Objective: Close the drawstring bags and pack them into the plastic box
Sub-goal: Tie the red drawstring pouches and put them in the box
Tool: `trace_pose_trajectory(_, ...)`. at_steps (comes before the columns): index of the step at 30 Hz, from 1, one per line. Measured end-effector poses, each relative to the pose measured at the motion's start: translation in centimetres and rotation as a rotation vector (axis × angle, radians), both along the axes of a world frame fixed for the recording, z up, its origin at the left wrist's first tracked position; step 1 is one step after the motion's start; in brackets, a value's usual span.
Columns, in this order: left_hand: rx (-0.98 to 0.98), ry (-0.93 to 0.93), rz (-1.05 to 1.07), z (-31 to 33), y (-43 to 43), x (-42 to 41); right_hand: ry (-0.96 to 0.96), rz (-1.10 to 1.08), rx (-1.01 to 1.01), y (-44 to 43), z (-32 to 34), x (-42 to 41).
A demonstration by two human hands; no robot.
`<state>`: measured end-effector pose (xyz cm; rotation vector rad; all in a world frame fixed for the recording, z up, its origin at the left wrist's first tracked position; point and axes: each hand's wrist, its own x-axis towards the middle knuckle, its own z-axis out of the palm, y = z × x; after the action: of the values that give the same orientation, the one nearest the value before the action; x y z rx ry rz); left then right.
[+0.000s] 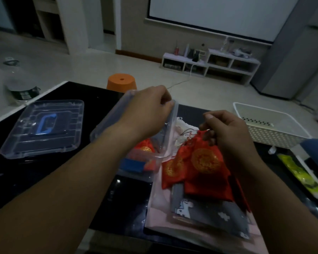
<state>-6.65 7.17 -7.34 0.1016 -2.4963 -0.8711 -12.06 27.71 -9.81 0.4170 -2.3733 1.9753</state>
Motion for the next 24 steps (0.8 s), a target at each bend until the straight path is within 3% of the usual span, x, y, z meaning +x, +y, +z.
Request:
trace_pose_trajectory(7,-0.048,0.003,-0.217,-0.9,7.8,-0.8,0.012,-0.065,0.151,4.5,-0.3,-0.9)
trace_pose_trajectory(15,-0.123,-0.267,-0.058,-5.7,10.6,-1.5,0.007,-0.137,0.612,9.9,-1.7,-0.9)
trace_pose_trajectory(20,-0.145,-0.298,-0.011,-6.7,10.9,-1.4,-0.093,-0.048,0.669,10.7,-1.8,-0.8)
trace_pose_trajectory(24,-0.15,-0.206,-0.018,-6.4,11.0,-1.1,-0.253,0.022,0.637,11.2,-2.3,-1.1)
